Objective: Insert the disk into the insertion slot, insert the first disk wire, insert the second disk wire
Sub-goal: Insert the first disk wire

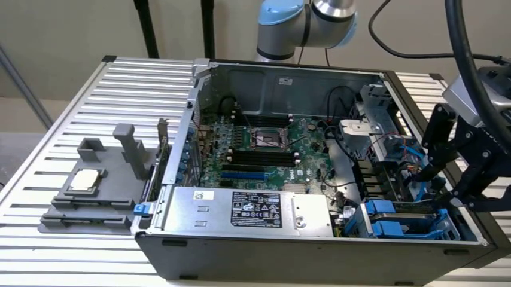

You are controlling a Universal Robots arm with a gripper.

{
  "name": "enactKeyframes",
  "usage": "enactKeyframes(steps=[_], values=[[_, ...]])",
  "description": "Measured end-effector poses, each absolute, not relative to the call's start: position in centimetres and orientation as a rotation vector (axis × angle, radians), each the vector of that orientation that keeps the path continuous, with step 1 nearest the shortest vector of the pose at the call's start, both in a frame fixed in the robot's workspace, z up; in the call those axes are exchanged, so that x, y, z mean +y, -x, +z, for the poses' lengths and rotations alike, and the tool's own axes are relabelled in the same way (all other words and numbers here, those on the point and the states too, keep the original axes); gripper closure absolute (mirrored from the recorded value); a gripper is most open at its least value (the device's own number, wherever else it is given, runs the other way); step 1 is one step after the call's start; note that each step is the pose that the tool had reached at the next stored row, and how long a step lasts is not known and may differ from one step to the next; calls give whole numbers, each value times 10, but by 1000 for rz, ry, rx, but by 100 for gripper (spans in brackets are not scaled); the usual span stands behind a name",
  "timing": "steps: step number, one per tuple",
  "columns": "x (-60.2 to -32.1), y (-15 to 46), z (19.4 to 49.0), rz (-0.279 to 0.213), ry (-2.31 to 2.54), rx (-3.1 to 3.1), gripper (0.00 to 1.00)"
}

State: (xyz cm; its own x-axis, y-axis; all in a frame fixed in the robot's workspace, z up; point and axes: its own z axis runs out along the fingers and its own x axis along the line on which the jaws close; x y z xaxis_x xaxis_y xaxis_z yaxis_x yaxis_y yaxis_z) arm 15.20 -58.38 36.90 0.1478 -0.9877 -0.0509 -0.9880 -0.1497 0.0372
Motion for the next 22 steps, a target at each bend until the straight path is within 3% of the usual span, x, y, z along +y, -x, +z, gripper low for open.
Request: enactKeyframes(steps=[17, 22], values=[[-586, -152, 361, 98, 2416, 2000, 54], [-587, -152, 378, 98, 2427, 1987, 54]])
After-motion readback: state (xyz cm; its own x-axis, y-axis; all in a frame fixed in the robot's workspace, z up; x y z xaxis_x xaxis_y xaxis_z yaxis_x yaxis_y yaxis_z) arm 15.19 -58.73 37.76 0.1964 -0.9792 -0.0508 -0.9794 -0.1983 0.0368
